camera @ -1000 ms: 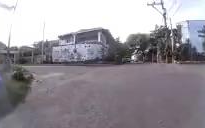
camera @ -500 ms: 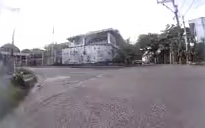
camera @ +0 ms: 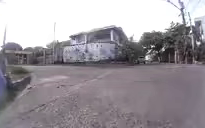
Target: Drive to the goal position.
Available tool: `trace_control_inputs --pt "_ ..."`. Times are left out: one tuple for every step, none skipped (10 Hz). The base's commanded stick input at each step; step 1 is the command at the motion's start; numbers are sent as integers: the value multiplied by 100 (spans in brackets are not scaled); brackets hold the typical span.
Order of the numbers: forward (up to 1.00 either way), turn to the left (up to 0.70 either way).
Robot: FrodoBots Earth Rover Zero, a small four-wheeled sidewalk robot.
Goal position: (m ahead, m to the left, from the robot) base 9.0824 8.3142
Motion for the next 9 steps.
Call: trace_control_inputs --pt "100 40" --pt "100 35" --pt "100 17" --pt "100 4" --pt "100 3" --pt "100 2" --pt "100 0" --pt "100 0" --pt "100 0"
